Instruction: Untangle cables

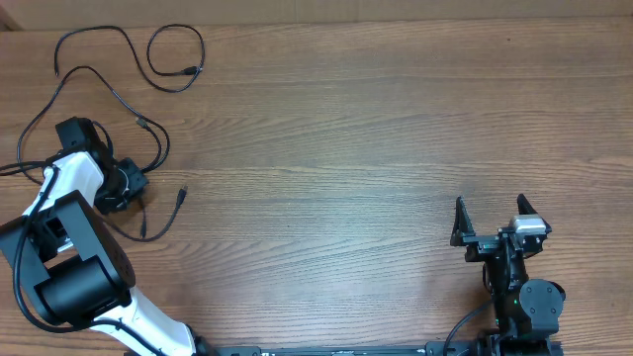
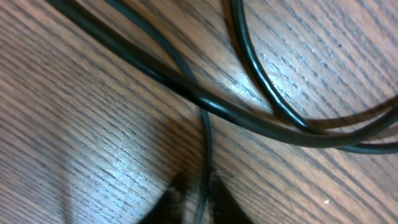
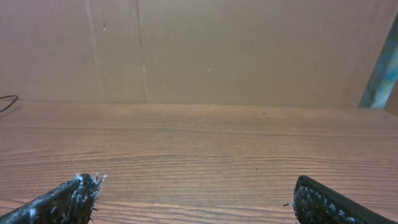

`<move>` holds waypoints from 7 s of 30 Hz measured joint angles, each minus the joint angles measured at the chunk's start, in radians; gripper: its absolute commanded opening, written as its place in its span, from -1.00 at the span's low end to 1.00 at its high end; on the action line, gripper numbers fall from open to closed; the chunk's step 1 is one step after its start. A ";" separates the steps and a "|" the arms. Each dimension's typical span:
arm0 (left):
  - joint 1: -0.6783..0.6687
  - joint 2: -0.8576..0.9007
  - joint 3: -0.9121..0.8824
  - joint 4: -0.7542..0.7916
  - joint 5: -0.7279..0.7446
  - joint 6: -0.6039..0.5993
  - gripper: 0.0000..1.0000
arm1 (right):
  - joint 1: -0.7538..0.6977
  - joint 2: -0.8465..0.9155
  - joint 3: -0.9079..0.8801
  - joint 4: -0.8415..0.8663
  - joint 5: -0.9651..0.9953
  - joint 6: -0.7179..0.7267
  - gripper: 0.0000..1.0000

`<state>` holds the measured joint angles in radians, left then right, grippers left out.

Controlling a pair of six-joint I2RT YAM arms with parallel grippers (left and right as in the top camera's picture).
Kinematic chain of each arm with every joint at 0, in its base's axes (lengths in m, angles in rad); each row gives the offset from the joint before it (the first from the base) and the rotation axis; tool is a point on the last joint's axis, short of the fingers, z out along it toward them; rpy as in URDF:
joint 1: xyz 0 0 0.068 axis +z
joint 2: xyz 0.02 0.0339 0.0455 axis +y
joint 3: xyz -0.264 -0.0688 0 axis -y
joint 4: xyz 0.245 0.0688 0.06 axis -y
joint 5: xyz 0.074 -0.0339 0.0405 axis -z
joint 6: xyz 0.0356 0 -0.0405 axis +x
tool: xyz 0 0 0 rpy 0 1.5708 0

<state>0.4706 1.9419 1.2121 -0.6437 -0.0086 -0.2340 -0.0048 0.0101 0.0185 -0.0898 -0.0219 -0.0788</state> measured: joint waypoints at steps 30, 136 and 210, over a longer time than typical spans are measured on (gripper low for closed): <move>0.078 0.020 0.040 -0.305 -0.158 -0.161 -0.85 | 0.000 0.000 0.000 0.000 0.000 0.000 0.99; 0.578 0.044 0.318 0.014 -0.181 -0.025 0.18 | 0.000 0.000 0.000 0.000 0.000 0.000 1.00; -0.537 -1.336 -0.095 -0.827 0.280 -0.071 0.99 | 0.000 0.000 0.000 0.000 0.000 0.000 1.00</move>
<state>-0.0662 0.6056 1.1168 -1.4708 0.2718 -0.3050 -0.0048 0.0101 0.0185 -0.0898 -0.0216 -0.0784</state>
